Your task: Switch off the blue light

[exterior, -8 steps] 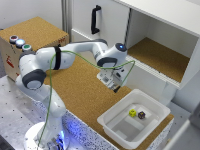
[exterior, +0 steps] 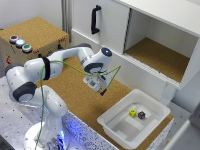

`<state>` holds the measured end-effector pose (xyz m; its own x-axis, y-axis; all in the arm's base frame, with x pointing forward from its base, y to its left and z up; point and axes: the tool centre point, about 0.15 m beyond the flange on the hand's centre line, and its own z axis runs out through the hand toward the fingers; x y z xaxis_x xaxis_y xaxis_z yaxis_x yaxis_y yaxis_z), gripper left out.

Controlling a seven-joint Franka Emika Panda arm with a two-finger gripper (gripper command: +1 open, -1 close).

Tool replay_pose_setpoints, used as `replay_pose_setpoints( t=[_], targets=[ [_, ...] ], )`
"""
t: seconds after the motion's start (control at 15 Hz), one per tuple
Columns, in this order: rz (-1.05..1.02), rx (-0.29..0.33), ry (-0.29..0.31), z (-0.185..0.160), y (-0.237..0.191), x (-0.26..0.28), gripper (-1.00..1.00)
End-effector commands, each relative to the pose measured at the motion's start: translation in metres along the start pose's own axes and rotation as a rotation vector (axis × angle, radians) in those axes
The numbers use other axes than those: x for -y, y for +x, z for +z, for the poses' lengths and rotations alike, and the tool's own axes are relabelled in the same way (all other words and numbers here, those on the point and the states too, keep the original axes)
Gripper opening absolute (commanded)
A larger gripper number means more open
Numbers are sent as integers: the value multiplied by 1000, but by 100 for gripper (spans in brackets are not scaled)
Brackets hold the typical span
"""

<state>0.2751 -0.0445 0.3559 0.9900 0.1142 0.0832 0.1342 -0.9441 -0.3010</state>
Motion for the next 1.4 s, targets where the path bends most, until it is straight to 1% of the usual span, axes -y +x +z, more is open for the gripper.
replay_pose_setpoints(
  t=[0.0, 0.07, 0.2, 0.4, 0.53, 0.67, 0.73, 0.8, 0.87, 0.93, 1.0, 1.07, 1.13, 1.2, 1.33],
  targets=[
    [61, -4, -123, 36, 42, 86, 100],
    [90, -7, -112, 39, 52, 103, 100],
    [111, -9, -132, 44, 63, 124, 100],
    [145, -6, -126, 54, 75, 162, 100],
    [119, 2, -142, 61, 80, 195, 100],
    [84, 0, -150, 59, 82, 220, 100],
    [38, -4, -168, 51, 81, 240, 100],
    [-16, 4, -186, 43, 80, 259, 100],
    [-77, 35, -188, 35, 81, 279, 100],
    [-169, 66, -203, 26, 80, 305, 100],
    [-261, 87, -252, 19, 80, 328, 100],
    [-347, 106, -272, 13, 82, 349, 100],
    [-396, 113, -269, 7, 82, 363, 100],
    [-494, 124, -279, -3, 82, 389, 100],
    [-657, 125, -302, -19, 75, 434, 100]
  ],
)
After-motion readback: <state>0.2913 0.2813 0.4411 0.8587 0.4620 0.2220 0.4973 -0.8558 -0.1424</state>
